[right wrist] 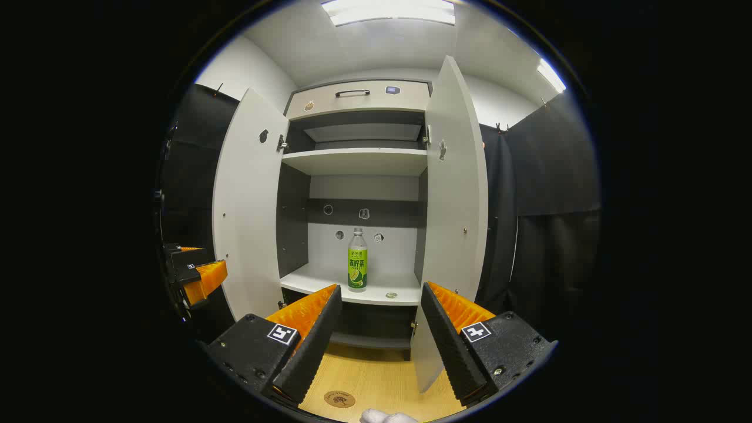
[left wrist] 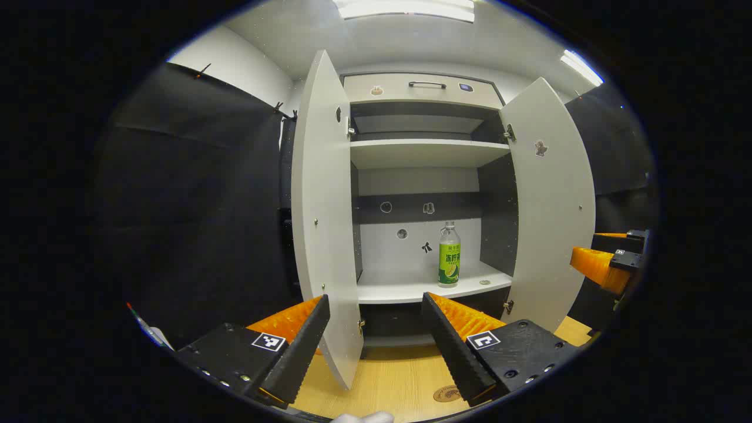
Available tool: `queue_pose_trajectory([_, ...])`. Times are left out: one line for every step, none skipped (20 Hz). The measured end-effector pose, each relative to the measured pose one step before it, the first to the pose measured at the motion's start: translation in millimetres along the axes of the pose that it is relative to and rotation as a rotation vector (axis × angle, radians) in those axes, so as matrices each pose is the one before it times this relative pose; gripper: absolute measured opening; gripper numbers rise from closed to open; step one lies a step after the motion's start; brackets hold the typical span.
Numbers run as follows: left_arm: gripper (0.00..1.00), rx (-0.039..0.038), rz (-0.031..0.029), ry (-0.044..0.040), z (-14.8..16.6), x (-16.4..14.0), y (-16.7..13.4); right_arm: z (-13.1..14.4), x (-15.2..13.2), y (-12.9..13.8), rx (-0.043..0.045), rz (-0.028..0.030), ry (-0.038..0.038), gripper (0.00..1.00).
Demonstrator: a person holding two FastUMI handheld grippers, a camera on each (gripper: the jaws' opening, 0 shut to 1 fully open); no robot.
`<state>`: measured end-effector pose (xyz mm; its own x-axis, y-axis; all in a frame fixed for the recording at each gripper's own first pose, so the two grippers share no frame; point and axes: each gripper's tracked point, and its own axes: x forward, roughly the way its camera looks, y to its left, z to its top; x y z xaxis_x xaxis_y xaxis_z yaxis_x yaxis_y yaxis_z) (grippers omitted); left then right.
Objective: Grasp the bottle in the cabinet with the left hand and place it on the coaster, then close the right door with the right hand and the left door with the left hand.
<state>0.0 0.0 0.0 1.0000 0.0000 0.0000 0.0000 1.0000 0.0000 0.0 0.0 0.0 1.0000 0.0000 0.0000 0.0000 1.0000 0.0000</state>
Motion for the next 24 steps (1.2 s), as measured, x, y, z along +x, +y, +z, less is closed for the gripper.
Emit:
queue_pose_trajectory([0.96,-0.00294,0.00479,0.00161,-1.53,-1.83,2.1,0.64,-0.62,1.45,-0.00087,0.00314,-0.00151,0.84])
queue_pose_trajectory([0.96,-0.00041,0.0043,0.00237,-1.02,-0.21,2.06,0.04,0.52,1.14,-0.00437,0.00082,-0.00007,0.84])
queue_pose_trajectory([0.96,0.0016,0.00354,0.00157,-0.89,0.31,1.43,-0.11,-0.41,0.56,-0.00392,0.00176,-0.00126,0.84])
queue_pose_trajectory([0.96,0.00148,0.00257,0.0,0.08,-0.11,0.88,0.52,0.47,1.36,-0.00156,0.00289,0.00004,0.84])
queue_pose_trajectory([0.96,0.00021,0.00065,-0.00073,-0.35,-0.16,0.53,0.5,-0.94,1.48,0.00012,0.00348,-0.00073,0.84])
queue_pose_trajectory([0.96,-0.00161,-0.00161,0.00018,0.67,0.04,-0.39,1.04,-0.27,1.08,-0.00042,0.00269,-0.00265,0.84])
queue_pose_trajectory([0.96,-0.00099,-0.00287,-0.00163,-0.25,-0.99,-0.81,1.19,-0.26,0.81,-0.00095,0.0,-0.00498,0.84])
queue_pose_trajectory([0.96,0.00148,-0.00245,-0.00472,0.83,-0.52,-1.01,1.75,-0.65,0.71,-0.0022,0.00082,-0.00525,0.84])
queue_pose_trajectory([0.96,0.00311,-0.00187,-0.0038,1.72,-0.91,-0.96,0.27,-1.44,0.91,-0.00273,0.00159,-0.00097,0.84])
queue_pose_trajectory([0.96,0.00172,-0.00201,-0.00182,1.06,0.02,-0.74,0.39,-0.93,0.92,-0.00165,0.00147,-0.00206,0.84])
queue_pose_trajectory([0.96,-0.00114,-0.0028,-0.0006,0.18,-0.45,-0.6,0.89,-1.81,0.79,-0.00135,0.00084,-0.00249,0.84])
queue_pose_trajectory([0.96,-0.00327,-0.00338,-0.00063,0.26,-1.07,-1.03,0.14,-0.88,0.13,-0.00105,0.0,-0.00103,0.84])
queue_pose_trajectory([0.96,-0.00213,-0.00251,-0.0022,0.21,-1.19,-1.22,0.26,-1.63,0.61,-0.00047,0.00036,-0.00236,0.84])
queue_pose_trajectory([0.96,0.0004,-0.00277,-0.00031,-0.32,-0.56,-1.4,0.04,-0.76,0.13,-0.00057,-0.00063,-0.00001,0.84])
queue_pose_trajectory([0.96,0.00217,-0.00249,0.00074,0.2,-0.65,-1.05,-0.72,-1.69,-0.11,0.00073,-0.00012,-0.0016,0.84])
queue_pose_trajectory([0.96,0.00153,-0.00111,-0.00256,0.27,-1.16,-0.66,-0.43,-1.12,0.28,0.00108,-0.0007,-0.00092,0.84])
queue_pose_trajectory([0.96,0.00016,-0.00152,-0.00152,0.52,0.16,-0.4,-0.63,-1.57,-0.41,0.00094,-0.00036,0.00052,0.84])
queue_pose_trajectory([0.96,-0.00104,-0.0017,-0.00043,-0.25,-0.61,-0.59,-0.77,-0.55,-0.37,0.0013,-0.00262,0.0036,0.84])
queue_pose_trajectory([0.96,-0.00114,-0.00372,0.00028,-0.04,-0.09,-1.1,-0.34,-1.08,0.12,0.00084,-0.00046,-0.00011,0.84])
queue_pose_trajectory([0.96,-0.00044,-0.00324,0.00107,-0.74,0.21,-0.99,-0.33,-0.73,-1.27,-0.0012,-0.00435,0.00159,0.84])
queue_pose_trajectory([0.96,-0.00069,-0.00364,-0.00093,0.33,1.48,-1.09,-0.49,-0.76,0.16,-0.00187,-0.00133,0.00005,0.84])
queue_pose_trajectory([0.96,-0.00128,-0.00183,-0.00064,0.12,1.97,-0.07,0.37,-0.98,-0.99,-0.00221,-0.00399,-0.0009,0.84])
queue_pose_trajectory([0.96,-0.00155,-0.00065,0.00037,0.15,1.26,-0.24,0.43,-0.66,-1.12,0.00042,-0.00282,-0.00041,0.84])
queue_pose_trajectory([0.96,-0.00121,-0.00041,-0.00193,1.03,2.96,-0.46,0.41,-0.61,-0.23,0.00333,-0.00069,-0.00002,0.84])
